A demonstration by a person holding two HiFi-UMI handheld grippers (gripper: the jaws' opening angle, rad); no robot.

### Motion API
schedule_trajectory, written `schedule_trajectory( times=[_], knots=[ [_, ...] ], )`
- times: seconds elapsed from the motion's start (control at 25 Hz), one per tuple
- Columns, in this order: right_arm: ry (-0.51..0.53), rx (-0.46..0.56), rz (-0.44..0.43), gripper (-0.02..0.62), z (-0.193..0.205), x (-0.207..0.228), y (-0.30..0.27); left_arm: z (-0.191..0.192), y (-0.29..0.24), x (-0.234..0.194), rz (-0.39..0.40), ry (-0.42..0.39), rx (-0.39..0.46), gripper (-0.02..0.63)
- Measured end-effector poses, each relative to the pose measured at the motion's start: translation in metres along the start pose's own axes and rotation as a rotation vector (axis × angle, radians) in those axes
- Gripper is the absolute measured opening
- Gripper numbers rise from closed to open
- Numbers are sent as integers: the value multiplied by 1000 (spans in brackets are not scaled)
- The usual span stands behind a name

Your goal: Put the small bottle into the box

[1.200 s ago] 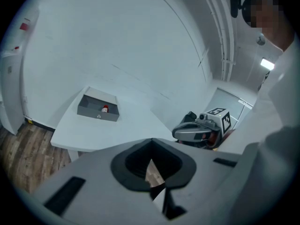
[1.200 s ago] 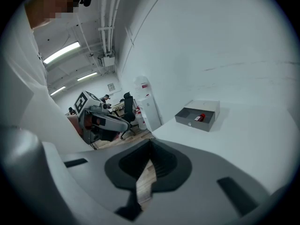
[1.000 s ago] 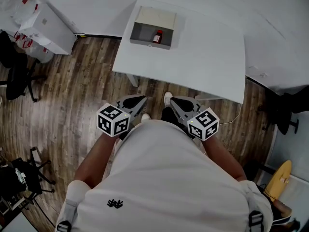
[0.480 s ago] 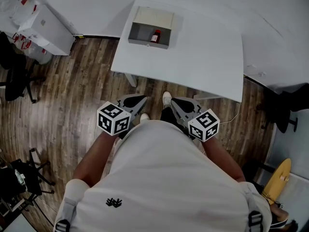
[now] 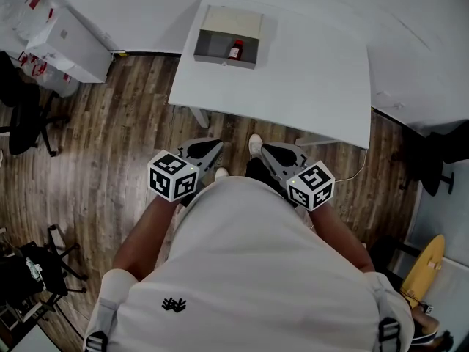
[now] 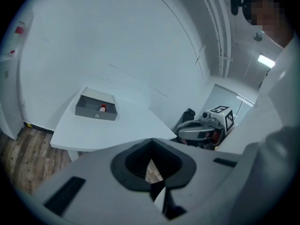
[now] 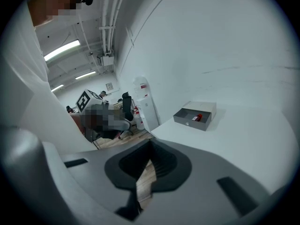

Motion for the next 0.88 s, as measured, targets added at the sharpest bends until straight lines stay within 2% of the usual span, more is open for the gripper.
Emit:
schedule_trajectory(
  times=[0.48,0.88],
  knots=[
    [13,-22,-47,6,-4,1,-15,12,6,-14,-46,46,-11,5],
    [-3,-18,-33,5,-3,23,-5,-1,-16,-10,-42,37,-14,5]
  ],
)
Point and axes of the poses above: the fingertips, and each gripper's own axes: y backward along the fingers, x to its right, z out of its underside, the point moved 2 cm from there along y, backward along the fingers, and after that the axes turned 13 degrees about -z, right-handed, at the moved point
